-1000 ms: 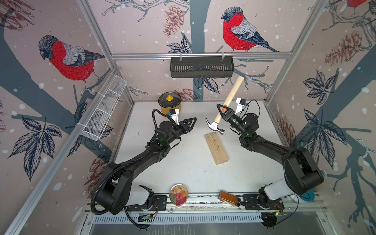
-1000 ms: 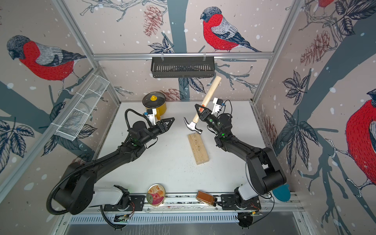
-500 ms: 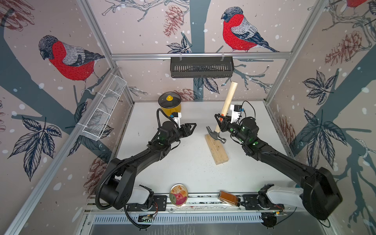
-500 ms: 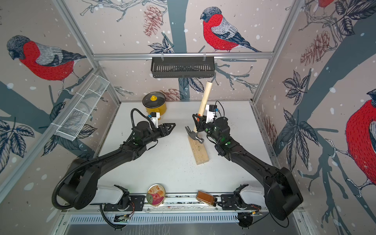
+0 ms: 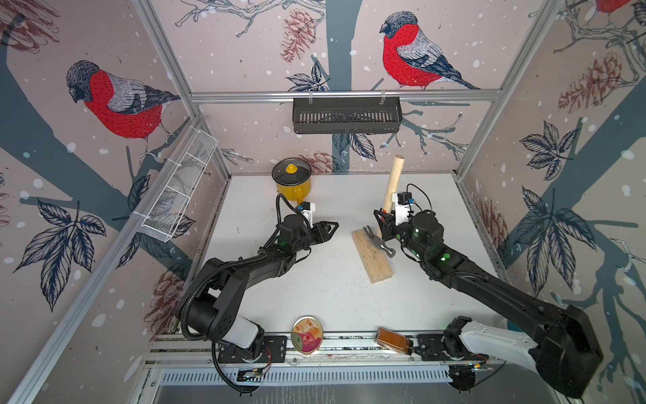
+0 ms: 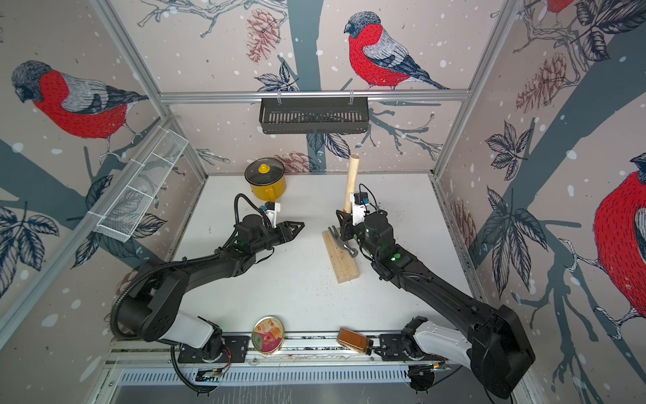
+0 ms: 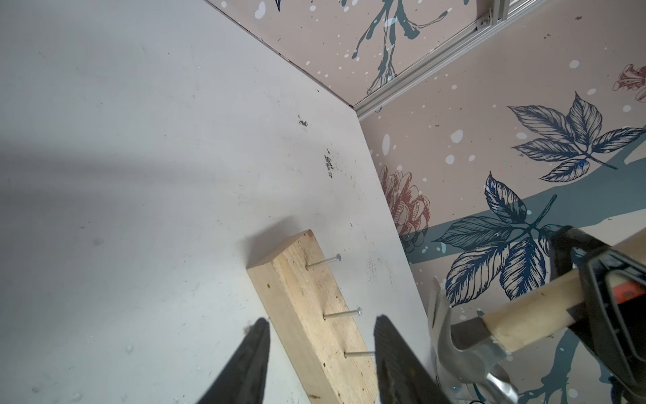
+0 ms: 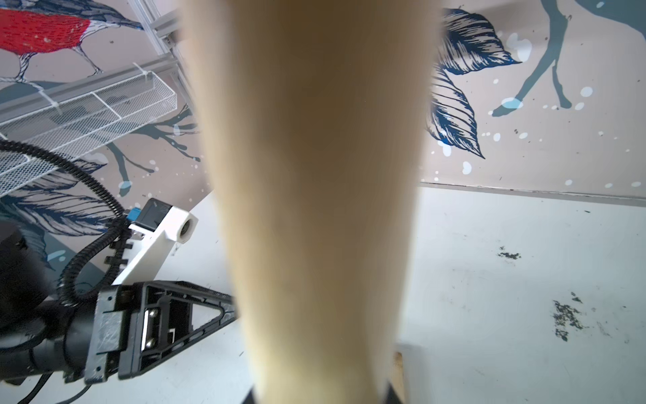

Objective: Use a claw hammer to pull out a nail
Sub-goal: Remove the nail from the mounting plate.

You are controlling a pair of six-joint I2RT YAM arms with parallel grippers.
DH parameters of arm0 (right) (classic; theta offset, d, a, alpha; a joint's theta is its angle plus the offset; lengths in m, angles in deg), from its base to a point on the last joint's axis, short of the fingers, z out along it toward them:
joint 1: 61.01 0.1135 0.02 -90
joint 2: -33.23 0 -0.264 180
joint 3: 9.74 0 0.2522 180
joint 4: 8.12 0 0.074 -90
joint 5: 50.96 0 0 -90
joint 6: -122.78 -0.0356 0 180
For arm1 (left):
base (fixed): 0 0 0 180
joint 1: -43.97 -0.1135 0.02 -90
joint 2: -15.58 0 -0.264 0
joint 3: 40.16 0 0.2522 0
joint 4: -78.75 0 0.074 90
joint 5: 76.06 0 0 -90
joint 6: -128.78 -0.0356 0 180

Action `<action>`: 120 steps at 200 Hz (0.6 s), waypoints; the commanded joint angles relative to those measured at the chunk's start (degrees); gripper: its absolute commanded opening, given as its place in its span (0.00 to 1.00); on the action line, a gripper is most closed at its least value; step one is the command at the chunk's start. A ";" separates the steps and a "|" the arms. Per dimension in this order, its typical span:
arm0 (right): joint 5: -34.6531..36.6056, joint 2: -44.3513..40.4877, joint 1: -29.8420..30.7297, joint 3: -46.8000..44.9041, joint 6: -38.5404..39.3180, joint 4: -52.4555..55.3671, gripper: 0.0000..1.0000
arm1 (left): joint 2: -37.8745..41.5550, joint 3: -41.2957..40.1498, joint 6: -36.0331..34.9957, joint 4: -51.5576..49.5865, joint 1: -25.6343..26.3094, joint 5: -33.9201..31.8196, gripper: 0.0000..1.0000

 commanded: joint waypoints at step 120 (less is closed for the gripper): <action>18.66 -4.09 8.01 0.17 4.78 8.95 0.01 | -9.14 1.97 -4.05 8.23 3.56 6.41 0.45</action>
